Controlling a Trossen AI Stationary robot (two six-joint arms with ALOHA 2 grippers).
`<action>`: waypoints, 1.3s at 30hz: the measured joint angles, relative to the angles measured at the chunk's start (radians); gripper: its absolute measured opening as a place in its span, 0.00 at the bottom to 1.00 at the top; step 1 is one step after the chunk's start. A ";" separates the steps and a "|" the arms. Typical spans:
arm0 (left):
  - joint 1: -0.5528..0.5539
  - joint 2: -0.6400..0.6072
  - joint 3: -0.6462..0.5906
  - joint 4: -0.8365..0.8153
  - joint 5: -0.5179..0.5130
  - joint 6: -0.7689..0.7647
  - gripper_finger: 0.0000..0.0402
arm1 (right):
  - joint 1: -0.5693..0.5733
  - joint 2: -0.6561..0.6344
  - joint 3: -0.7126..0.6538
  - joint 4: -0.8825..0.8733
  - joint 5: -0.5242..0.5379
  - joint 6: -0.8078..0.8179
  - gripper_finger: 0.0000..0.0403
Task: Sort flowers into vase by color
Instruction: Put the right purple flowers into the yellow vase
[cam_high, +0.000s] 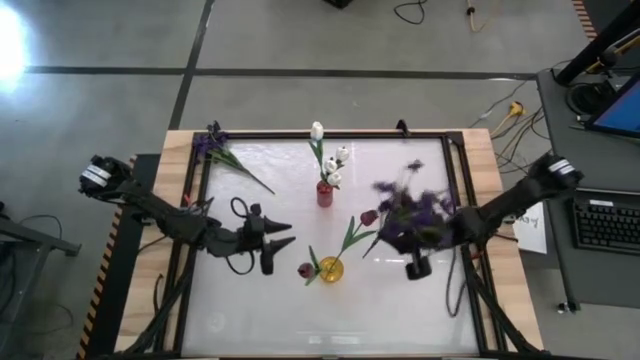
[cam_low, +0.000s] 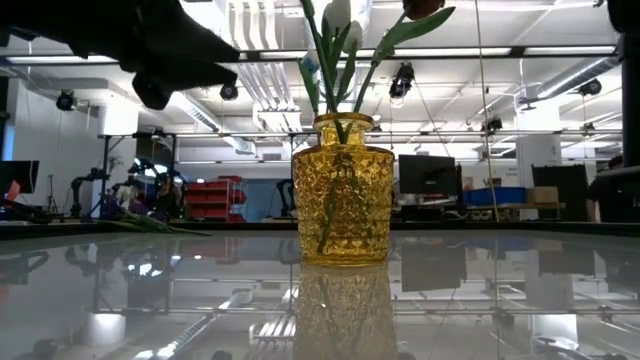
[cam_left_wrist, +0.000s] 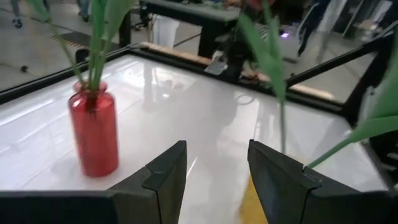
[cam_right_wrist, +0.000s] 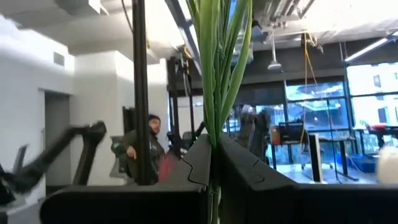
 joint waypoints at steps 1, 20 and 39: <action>0.006 0.000 0.000 -0.012 0.000 -0.005 0.40 | 0.001 0.045 0.000 0.040 0.000 -0.004 0.03; 0.035 0.000 0.000 -0.087 0.000 -0.017 0.40 | 0.001 0.488 0.178 0.274 0.063 -0.033 0.03; 0.039 -0.065 0.000 -0.163 0.002 -0.075 0.40 | 0.004 0.559 0.202 0.179 0.144 -0.048 0.03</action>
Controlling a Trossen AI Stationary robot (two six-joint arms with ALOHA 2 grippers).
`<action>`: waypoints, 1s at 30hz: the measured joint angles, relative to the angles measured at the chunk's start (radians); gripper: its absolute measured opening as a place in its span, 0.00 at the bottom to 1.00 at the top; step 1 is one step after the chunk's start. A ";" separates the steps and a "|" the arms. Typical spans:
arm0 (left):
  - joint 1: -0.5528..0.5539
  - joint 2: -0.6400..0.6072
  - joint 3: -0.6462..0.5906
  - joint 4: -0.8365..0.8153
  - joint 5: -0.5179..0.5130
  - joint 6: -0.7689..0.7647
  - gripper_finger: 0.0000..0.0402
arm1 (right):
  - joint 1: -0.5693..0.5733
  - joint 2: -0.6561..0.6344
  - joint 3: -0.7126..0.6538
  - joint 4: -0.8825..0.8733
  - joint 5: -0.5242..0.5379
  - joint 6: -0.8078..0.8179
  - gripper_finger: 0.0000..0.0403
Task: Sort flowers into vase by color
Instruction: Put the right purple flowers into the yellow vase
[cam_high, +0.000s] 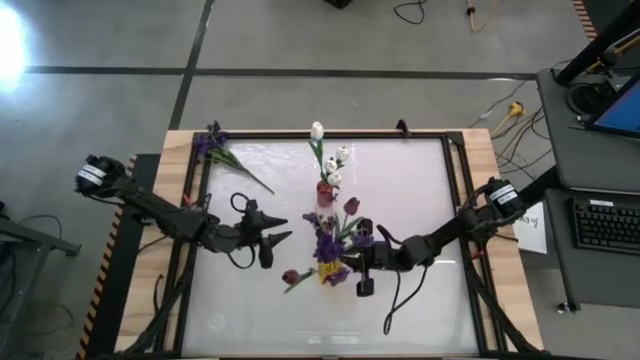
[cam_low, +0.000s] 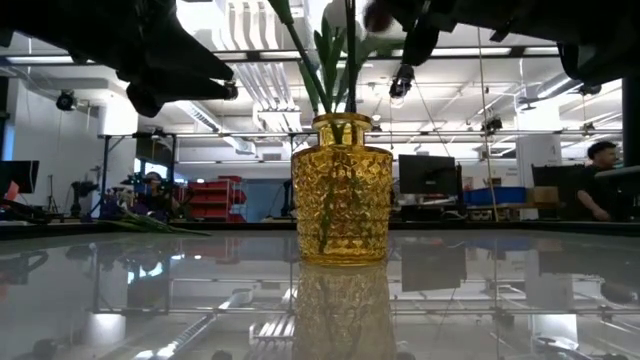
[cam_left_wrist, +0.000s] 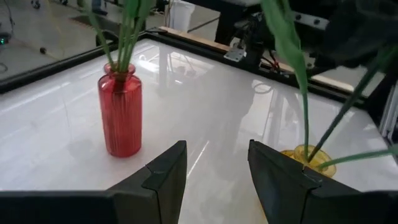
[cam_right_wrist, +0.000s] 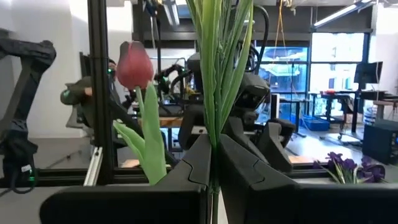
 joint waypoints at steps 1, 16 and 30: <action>0.001 -0.009 0.000 -0.012 0.000 -0.017 0.40 | 0.000 0.000 0.000 -0.007 0.007 0.001 0.03; 0.013 -0.053 0.000 -0.113 -0.072 -0.078 0.40 | 0.023 -0.001 0.000 -0.180 0.073 0.038 0.23; 0.109 -0.065 0.000 -0.412 -0.081 -0.364 0.40 | 0.086 -0.157 0.006 -0.699 0.093 0.236 0.46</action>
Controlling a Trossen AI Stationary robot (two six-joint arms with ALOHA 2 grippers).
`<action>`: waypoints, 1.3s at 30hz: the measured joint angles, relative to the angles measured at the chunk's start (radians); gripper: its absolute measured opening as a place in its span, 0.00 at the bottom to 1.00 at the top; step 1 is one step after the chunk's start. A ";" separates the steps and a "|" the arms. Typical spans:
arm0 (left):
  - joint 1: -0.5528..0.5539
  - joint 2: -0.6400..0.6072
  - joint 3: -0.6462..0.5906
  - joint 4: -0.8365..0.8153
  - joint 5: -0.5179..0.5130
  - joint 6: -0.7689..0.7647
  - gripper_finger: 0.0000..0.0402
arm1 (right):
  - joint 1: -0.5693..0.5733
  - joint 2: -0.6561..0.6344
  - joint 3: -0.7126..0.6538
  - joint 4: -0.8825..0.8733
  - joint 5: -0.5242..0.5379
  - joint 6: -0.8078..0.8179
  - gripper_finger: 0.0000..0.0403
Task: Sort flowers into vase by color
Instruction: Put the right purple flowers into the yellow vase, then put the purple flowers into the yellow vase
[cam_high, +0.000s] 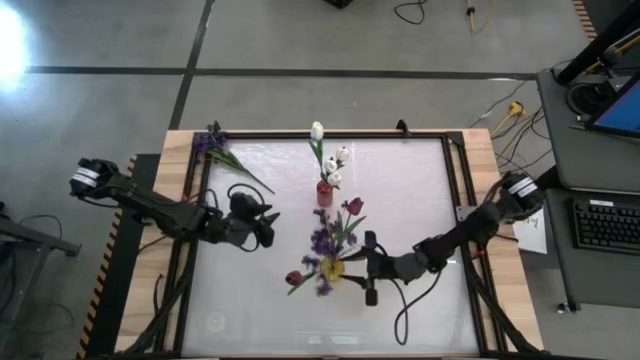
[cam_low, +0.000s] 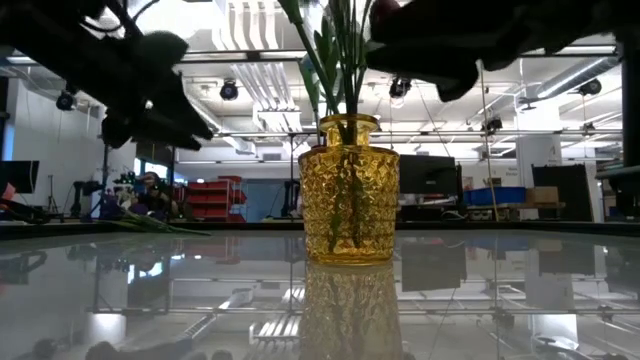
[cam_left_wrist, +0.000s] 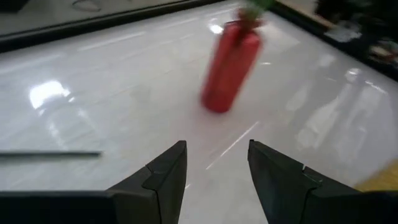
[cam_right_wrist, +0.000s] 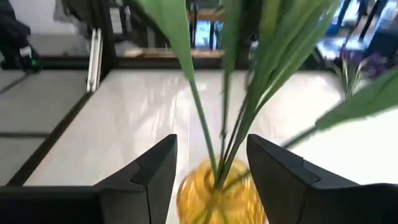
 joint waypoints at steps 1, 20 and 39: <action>0.014 0.000 0.000 -0.021 0.000 -0.021 0.40 | 0.006 -0.020 0.003 -0.051 0.000 0.017 0.47; 0.613 0.097 0.000 -0.275 0.026 -0.448 0.40 | 0.089 -0.266 0.016 -0.417 0.094 0.156 0.56; 0.953 0.420 0.119 -0.239 0.100 -0.535 0.59 | 0.129 -0.237 0.016 -0.425 0.114 0.233 0.55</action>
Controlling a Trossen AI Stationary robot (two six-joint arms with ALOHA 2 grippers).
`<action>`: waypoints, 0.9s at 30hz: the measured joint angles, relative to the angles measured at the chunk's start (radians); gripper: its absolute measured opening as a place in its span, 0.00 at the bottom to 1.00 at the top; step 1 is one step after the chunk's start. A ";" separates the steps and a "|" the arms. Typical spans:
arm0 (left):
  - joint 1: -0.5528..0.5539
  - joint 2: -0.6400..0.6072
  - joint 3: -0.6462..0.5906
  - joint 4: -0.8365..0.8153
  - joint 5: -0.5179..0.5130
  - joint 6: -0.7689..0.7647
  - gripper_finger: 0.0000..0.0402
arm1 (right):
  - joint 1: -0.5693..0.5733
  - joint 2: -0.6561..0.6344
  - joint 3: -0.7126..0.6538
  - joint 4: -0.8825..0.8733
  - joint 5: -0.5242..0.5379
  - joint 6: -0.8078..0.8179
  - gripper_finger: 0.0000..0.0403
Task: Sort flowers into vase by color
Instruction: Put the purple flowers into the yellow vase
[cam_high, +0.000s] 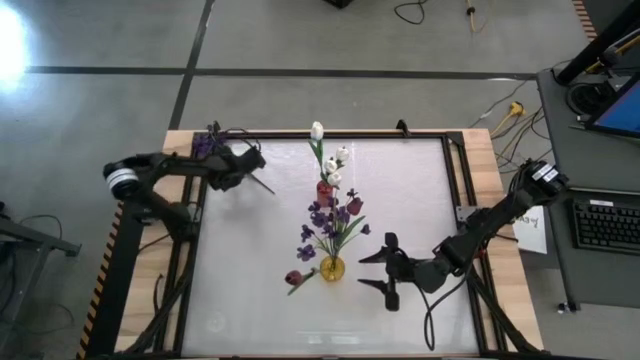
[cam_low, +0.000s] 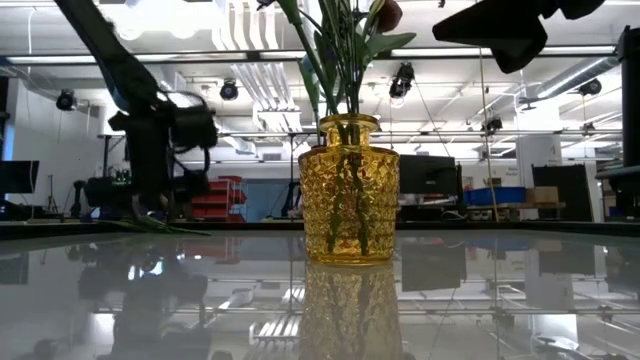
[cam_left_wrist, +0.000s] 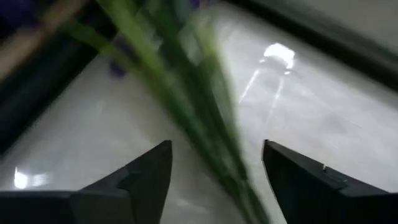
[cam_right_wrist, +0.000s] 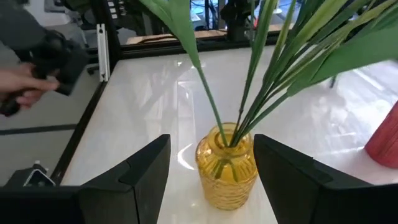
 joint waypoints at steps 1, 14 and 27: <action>0.007 0.025 0.001 -0.003 0.014 -0.047 0.60 | 0.004 0.001 0.000 -0.003 0.000 0.016 0.55; 0.038 0.178 0.135 -0.039 -0.020 -0.137 0.55 | 0.042 0.001 0.000 -0.049 0.002 0.091 0.54; 0.082 0.106 0.167 -0.019 0.117 0.199 0.03 | 0.050 0.001 0.000 -0.058 -0.011 0.130 0.54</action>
